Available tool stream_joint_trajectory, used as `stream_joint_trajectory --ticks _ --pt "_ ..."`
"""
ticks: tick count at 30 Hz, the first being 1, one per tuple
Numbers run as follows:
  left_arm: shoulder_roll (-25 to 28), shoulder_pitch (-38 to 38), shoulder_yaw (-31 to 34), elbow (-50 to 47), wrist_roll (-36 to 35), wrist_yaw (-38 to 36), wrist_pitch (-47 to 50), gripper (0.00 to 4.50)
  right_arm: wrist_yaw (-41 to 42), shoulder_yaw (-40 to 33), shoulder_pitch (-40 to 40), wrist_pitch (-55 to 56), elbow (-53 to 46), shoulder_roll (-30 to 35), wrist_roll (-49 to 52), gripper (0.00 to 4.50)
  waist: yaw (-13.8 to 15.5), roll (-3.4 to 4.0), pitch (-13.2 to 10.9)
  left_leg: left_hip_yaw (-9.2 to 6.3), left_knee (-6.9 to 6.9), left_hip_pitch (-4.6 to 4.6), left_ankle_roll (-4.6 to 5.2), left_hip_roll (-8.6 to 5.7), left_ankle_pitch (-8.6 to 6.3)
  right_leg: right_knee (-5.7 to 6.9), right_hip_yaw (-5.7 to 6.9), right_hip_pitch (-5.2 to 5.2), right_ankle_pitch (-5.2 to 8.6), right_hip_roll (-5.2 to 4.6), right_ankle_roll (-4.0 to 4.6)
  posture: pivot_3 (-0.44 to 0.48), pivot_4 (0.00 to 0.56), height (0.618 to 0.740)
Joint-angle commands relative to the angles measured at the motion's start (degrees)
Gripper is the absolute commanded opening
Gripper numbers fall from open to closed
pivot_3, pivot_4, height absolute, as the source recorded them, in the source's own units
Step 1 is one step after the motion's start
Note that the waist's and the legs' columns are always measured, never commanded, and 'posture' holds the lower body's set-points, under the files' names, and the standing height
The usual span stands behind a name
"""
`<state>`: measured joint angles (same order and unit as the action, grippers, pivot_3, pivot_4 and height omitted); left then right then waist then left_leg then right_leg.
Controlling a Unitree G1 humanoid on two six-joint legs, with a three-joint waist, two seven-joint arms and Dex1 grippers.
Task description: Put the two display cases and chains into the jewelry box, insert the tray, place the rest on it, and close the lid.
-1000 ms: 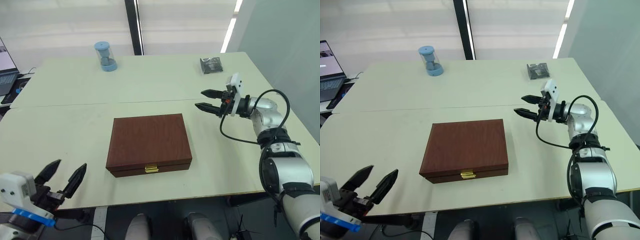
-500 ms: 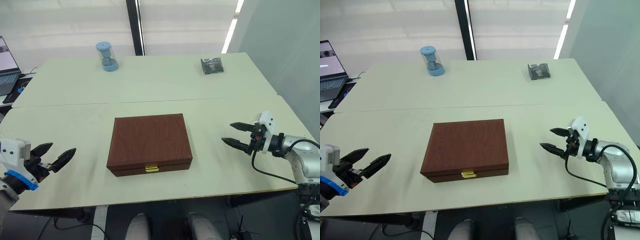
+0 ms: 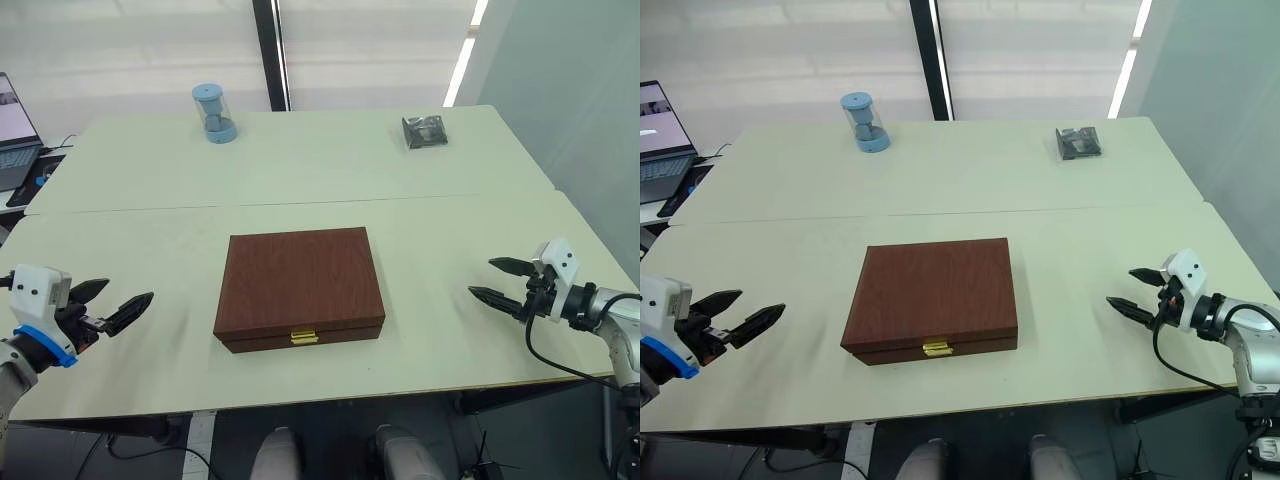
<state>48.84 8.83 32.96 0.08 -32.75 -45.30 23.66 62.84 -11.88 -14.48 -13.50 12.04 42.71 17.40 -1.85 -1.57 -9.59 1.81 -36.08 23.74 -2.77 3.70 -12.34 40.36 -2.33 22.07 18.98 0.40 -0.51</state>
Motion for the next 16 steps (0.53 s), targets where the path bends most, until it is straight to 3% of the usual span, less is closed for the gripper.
stream_joint_trajectory --ticks 1,16 --pt "1.27 -0.64 1.56 -0.85 0.2 -0.68 0.71 4.49 -0.24 -1.07 0.03 1.17 -0.49 1.19 0.68 4.44 0.0 0.0 0.0 0.0 0.0 0.0 0.0 0.0 0.0 0.0 0.0 0.0 0.0 0.0 0.0 0.0 0.15 0.74" --pt "1.76 -2.41 2.02 0.2 1.1 -1.69 1.49 4.49 0.38 -1.65 2.06 3.5 1.89 3.29 0.79 4.44 0.02 0.0 0.0 0.01 -0.01 0.0 0.0 -0.01 0.0 0.01 -0.01 -0.01 0.0 -0.01 0.0 0.0 0.15 0.74"
